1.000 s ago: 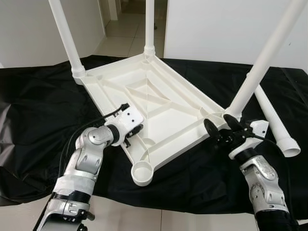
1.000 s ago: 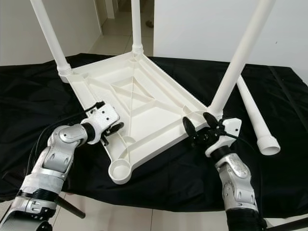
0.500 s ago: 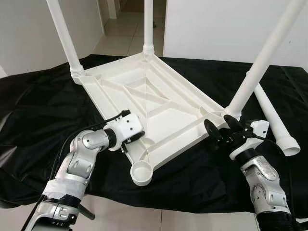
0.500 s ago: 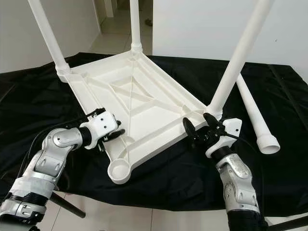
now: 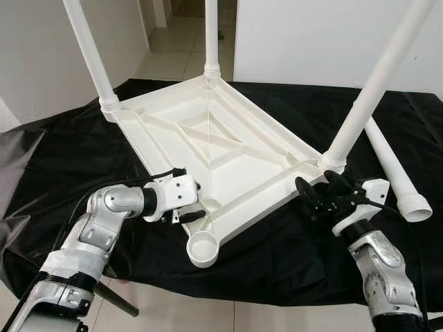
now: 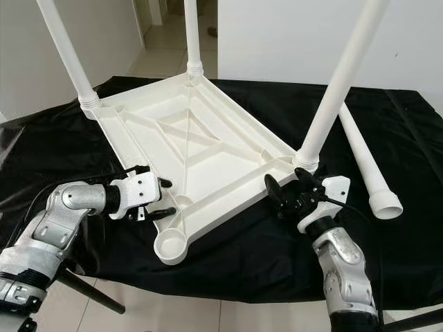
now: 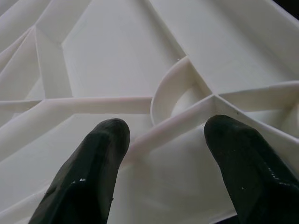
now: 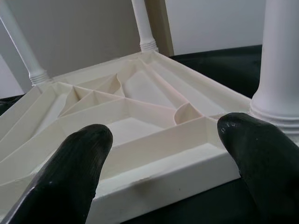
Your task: Building children table
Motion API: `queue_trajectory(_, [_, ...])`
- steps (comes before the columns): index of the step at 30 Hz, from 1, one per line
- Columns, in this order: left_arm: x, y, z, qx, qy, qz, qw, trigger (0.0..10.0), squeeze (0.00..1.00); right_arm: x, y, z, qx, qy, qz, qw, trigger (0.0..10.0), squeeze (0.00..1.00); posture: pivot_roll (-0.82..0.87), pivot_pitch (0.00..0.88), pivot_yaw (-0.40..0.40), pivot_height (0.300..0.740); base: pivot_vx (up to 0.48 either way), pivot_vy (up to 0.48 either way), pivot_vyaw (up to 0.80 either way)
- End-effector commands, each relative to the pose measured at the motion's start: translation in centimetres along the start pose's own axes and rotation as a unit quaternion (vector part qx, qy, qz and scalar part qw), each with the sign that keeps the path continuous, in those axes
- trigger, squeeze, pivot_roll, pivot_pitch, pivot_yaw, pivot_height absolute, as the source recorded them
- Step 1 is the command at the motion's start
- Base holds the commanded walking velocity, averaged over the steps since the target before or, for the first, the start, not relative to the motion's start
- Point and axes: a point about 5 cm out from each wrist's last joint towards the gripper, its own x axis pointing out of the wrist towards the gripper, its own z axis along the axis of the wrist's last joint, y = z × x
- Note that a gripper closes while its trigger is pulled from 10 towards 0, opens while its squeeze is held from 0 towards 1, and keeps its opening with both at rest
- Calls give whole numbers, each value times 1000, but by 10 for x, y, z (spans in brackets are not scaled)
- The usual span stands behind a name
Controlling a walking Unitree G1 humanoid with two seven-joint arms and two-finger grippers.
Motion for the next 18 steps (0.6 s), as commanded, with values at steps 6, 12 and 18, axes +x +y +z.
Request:
queue_trajectory(6, [-3,1,-5,23,9,-38,999,10000,0,-8,10,-4,9,12,13,1000,10000,0,-16,102,80,740,0,0,0])
queue_trajectory(12, [0,8,-8,34,12,-47,998,10000,0,-11,18,-5,17,14,20,1000,10000,0,-25,106,92,740,0,0,0])
queue_trajectory(18, [5,13,-8,41,5,-51,998,10000,0,-12,23,-4,22,13,20,999,10000,0,-36,112,104,740,0,0,0])
